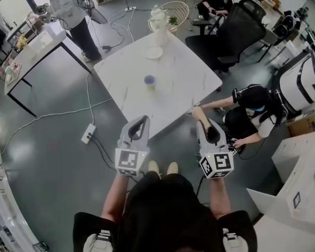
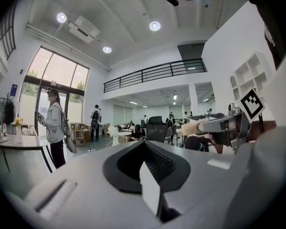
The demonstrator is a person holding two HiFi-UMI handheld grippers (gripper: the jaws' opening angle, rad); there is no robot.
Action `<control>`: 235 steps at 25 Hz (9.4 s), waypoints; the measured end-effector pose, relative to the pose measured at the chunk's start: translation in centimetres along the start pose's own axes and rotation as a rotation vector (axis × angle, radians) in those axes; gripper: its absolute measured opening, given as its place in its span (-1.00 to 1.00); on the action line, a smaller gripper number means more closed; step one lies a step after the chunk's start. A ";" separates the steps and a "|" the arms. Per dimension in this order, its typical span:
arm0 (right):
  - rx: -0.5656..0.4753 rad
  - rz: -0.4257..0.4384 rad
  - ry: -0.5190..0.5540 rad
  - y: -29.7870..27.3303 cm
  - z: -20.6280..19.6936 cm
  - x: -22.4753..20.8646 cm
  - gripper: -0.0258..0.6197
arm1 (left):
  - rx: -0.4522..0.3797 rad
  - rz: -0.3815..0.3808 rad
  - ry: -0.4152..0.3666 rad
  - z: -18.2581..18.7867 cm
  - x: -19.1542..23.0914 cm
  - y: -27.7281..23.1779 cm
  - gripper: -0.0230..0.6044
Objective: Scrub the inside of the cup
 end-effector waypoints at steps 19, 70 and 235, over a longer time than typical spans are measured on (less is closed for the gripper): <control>0.048 0.068 0.011 -8.5 -0.8 2.4 -0.59 | 0.011 0.037 0.052 -2.6 6.2 -3.6 -0.90; 0.372 0.361 -0.100 -38.4 -15.7 -7.2 -0.58 | 0.285 0.103 0.217 -25.0 15.0 -26.6 -0.07; 0.630 0.800 0.248 -32.5 -8.8 9.3 -0.58 | 0.483 -0.036 -0.349 -15.8 11.9 -20.1 0.22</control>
Point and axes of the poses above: the fingertips, and each gripper's own axes: y backward along the fingers, x to its left, z out of its top, the point moved 8 cm from there along y, backward along the fingers, and after that the axes turned 1 degree about -x, right-handed, at the moved point
